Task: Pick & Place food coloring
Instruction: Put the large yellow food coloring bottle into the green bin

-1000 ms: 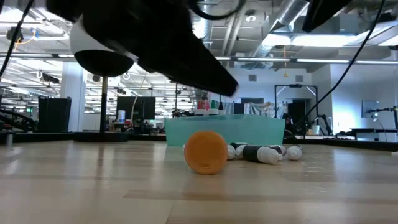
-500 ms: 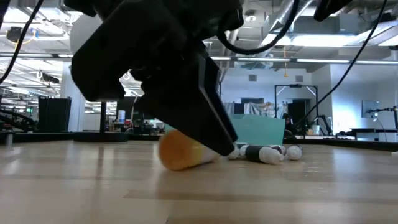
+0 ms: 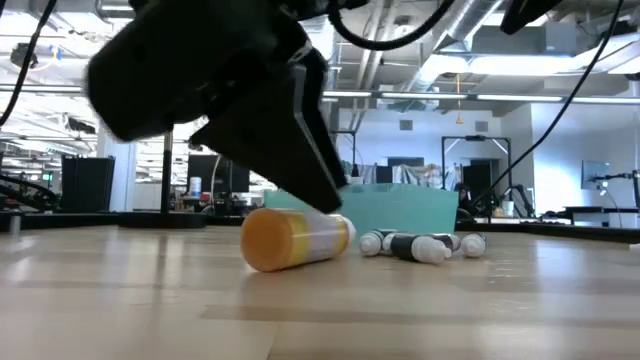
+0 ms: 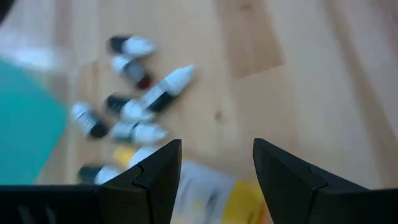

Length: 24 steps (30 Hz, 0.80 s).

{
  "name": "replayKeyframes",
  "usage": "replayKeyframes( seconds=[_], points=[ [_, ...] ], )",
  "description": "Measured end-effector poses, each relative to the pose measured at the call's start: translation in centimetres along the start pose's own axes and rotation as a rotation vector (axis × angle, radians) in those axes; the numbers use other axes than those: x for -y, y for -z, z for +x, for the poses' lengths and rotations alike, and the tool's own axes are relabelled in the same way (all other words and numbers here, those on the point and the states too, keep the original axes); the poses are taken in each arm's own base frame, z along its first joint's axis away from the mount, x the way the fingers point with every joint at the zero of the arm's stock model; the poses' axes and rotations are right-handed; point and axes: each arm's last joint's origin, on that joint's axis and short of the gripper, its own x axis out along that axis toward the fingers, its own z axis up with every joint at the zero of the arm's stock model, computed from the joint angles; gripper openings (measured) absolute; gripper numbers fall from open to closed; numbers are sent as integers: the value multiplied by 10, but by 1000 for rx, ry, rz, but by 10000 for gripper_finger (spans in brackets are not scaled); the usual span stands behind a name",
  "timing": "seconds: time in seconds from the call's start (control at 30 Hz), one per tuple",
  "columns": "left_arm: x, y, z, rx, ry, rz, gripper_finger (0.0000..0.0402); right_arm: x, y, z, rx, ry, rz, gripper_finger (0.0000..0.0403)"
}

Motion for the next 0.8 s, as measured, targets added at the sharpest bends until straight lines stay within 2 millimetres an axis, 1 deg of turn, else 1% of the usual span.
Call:
replayKeyframes(
  seconds=[0.07, 0.17, 0.3, 0.4, 0.53, 0.8],
  points=[
    [-3, -3, -4, -24, -33, -66, 194, 0, 0, 0, 0, 0, 0, 118],
    [-10, -13, -9, -40, -30, -188, 194, 0, 0, 0, 0, 0, 0, 118],
    [-21, -18, -6, -75, 44, -317, 194, 0, 0, 0, 3, -2, 2, 118],
    [-31, -15, 0, -126, 77, -381, 195, 0, -1, 0, 8, -5, 5, 118],
    [-40, -3, 11, -187, 55, -430, 203, -1, -1, 0, 7, -5, 5, 118],
    [-41, 5, 12, -221, 8, -433, 237, -1, -1, 1, 4, -6, -3, 118]
  ],
)
